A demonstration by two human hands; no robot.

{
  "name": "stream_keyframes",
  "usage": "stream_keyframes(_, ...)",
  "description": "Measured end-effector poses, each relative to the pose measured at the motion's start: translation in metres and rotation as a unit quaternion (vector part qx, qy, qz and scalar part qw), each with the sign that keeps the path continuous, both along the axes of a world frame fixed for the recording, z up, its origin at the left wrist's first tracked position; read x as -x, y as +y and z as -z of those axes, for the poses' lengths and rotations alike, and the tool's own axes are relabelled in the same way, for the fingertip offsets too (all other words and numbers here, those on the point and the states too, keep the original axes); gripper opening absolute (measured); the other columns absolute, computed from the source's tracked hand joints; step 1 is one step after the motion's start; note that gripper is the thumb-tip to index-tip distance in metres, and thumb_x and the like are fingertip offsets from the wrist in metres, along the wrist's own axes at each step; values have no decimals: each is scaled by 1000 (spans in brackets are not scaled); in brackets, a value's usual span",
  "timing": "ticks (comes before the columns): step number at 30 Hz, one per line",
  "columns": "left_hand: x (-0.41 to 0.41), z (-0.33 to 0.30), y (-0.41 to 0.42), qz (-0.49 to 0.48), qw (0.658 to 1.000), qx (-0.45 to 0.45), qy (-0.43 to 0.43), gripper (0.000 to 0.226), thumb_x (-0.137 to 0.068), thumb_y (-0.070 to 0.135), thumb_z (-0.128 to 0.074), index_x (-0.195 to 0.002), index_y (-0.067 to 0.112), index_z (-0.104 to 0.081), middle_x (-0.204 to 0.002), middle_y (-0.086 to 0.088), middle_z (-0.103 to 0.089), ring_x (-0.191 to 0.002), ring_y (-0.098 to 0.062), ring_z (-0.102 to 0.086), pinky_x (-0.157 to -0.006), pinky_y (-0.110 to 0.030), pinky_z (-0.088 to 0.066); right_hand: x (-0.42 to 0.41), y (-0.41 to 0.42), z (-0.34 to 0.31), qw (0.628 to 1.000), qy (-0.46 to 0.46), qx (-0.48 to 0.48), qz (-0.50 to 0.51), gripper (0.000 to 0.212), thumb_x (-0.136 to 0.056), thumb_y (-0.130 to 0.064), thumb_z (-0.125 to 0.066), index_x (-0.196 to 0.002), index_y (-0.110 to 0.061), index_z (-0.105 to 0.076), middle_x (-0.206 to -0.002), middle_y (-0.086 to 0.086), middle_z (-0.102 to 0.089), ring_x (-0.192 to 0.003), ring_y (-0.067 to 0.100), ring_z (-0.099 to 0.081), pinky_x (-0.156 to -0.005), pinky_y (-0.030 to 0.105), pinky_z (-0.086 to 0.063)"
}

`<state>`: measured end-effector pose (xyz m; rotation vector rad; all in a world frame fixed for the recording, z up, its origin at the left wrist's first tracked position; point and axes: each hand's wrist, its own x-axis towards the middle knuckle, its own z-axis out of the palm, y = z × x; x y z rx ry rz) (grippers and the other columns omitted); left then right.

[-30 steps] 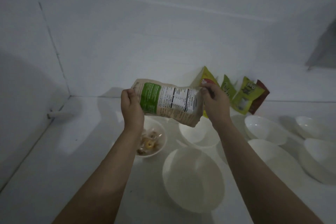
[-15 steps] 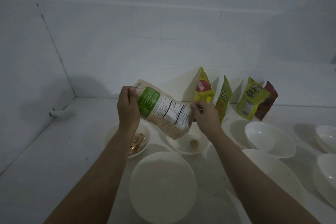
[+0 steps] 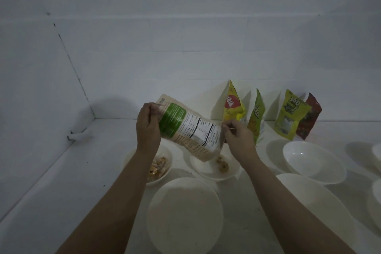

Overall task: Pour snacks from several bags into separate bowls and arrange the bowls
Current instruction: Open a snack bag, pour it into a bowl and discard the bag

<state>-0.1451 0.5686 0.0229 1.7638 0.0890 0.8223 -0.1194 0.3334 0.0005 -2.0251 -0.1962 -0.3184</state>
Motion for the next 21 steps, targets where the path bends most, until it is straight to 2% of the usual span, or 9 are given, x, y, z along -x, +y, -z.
stream_keyframes(3, 0, -2, 1, 2, 1000, -17, -11, 29, -106, 29, -34, -85, 16, -48, -79, -3, -54, -71, -11, -49, -61, -25, -40, 2, 1, -2, 1000, 4, 5, -8, 12, -98, -11, -55, -92, -14, -64, -82, -5, -64, -83, 18, -67, -72, 41, -62)
stream_keyframes(7, -10, -1, 4, -6, 998, -56, -33, 30, -105, 32, -31, -79, 23, -44, -77, -16, -52, -68, -23, -47, -56, -33, -40, 1, -1, -2, 1000, -11, 15, 8, 11, -98, -10, -56, -92, -11, -66, -79, -5, -63, -79, 15, -65, -68, 36, -63)
stream_keyframes(11, -17, 2, 4, -25, 994, -96, -55, 28, -104, 35, -29, -81, 27, -42, -75, 3, -46, -74, -32, -46, -59, -41, -40, 2, -4, 1, 1000, -3, 8, 19, 13, -97, -8, -58, -88, -15, -65, -77, -5, -63, -81, 20, -66, -69, 36, -63)
stream_keyframes(14, -19, 1, 3, -16, 992, -102, -69, 30, -102, 46, -27, -82, 31, -42, -74, 6, -45, -75, -42, -46, -61, -52, -41, 2, -5, 0, 999, -8, 13, 28, 15, -97, -8, -58, -86, -16, -65, -75, -8, -63, -79, 19, -66, -72, 39, -62)
stream_keyframes(17, -18, -2, 3, -29, 991, -108, -75, 29, -101, 48, -26, -82, 34, -42, -74, 11, -44, -77, -40, -47, -65, -52, -41, 4, -4, -2, 1000, 4, 10, 19, 16, -97, -7, -57, -86, -14, -65, -74, -9, -64, -77, 14, -66, -72, 35, -62)
stream_keyframes(19, -13, -6, 1, -35, 990, -110, -78, 29, -101, 46, -26, -84, 31, -43, -76, 14, -43, -80, -36, -47, -68, -52, -42, 5, -3, -3, 1000, 6, 6, 15, 16, -97, -7, -57, -85, -14, -65, -71, -12, -63, -73, 6, -65, -71, 34, -62)
stream_keyframes(21, -7, -9, -1, -34, 991, -108, -76, 29, -101, 42, -26, -85, 26, -45, -78, 16, -43, -83, -31, -46, -72, -50, -43, 7, -2, -2, 999, -20, 22, 32, 14, -97, -8, -59, -87, -13, -67, -72, -11, -62, -71, 8, -62, -71, 33, -59)
